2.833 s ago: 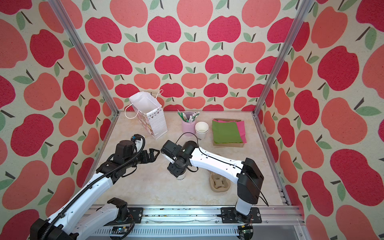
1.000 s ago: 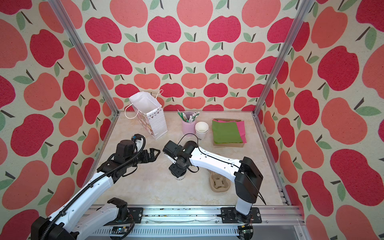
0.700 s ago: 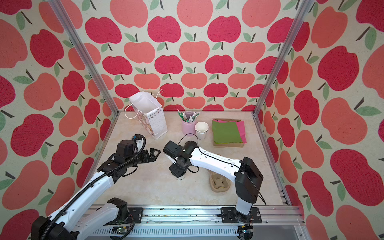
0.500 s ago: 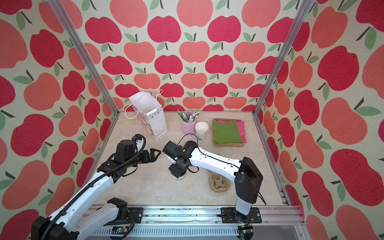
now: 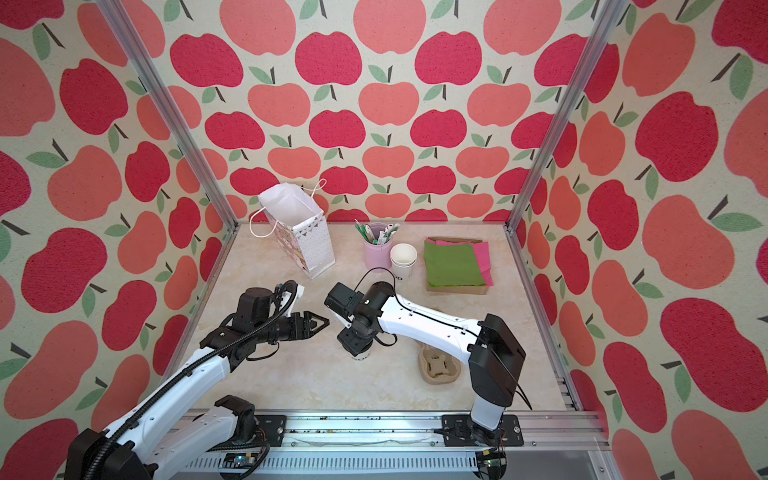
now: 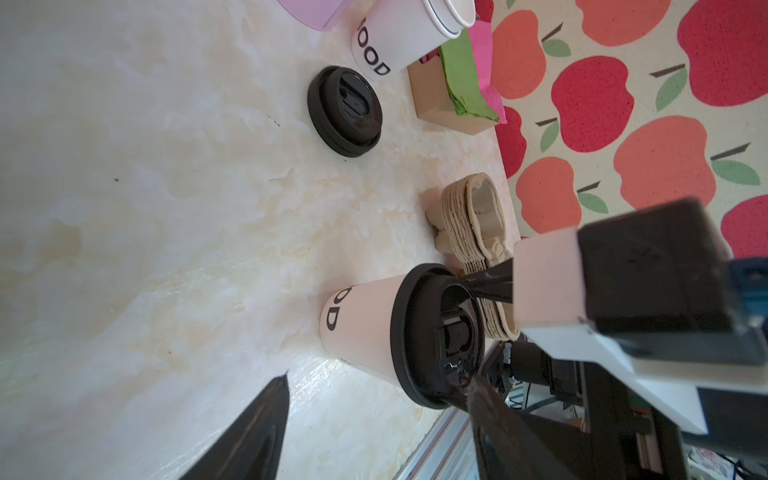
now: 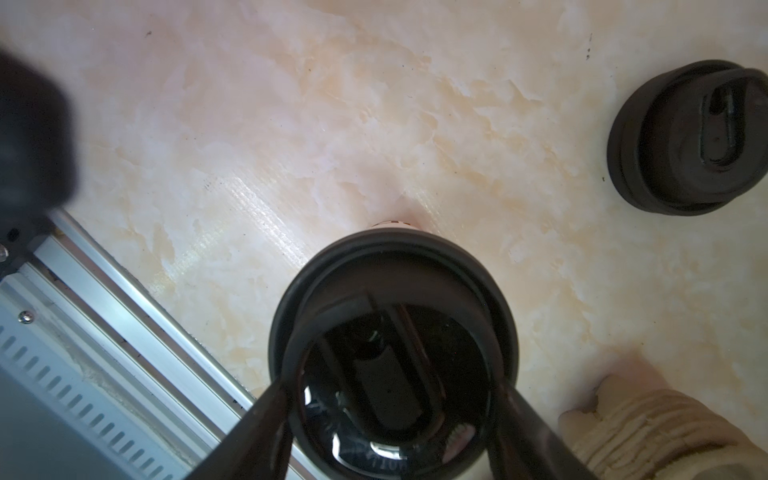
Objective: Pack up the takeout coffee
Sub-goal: 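Grip the lidded cup body with the left gripper while the right holds the lid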
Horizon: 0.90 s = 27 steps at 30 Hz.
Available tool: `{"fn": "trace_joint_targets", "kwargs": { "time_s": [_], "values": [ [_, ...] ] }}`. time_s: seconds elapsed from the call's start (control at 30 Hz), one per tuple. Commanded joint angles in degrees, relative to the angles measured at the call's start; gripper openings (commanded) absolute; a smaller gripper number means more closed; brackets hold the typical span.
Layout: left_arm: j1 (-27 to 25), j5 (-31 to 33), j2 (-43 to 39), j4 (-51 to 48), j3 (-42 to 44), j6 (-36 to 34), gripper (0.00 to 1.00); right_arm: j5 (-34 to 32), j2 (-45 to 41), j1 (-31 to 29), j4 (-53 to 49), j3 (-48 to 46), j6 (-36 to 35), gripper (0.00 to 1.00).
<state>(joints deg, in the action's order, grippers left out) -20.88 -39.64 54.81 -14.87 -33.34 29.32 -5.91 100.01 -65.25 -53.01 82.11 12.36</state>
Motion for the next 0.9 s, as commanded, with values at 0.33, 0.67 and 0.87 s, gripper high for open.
{"fn": "trace_joint_targets", "kwargs": {
  "time_s": [0.33,0.67,0.87],
  "values": [
    [-3.71,-10.38,3.72,10.92,6.01,7.23,0.49,4.64,8.56,-1.64,-9.17,-7.06,0.58,0.56],
    [-4.24,-9.41,5.60,12.72,6.81,10.64,0.39,4.42,8.63,-1.90,-9.04,-6.62,-0.31,0.56],
    [-4.59,-9.77,9.52,15.02,6.73,12.11,0.32,4.33,8.63,-1.89,-8.69,-6.60,-0.58,0.56]
  ]
}}
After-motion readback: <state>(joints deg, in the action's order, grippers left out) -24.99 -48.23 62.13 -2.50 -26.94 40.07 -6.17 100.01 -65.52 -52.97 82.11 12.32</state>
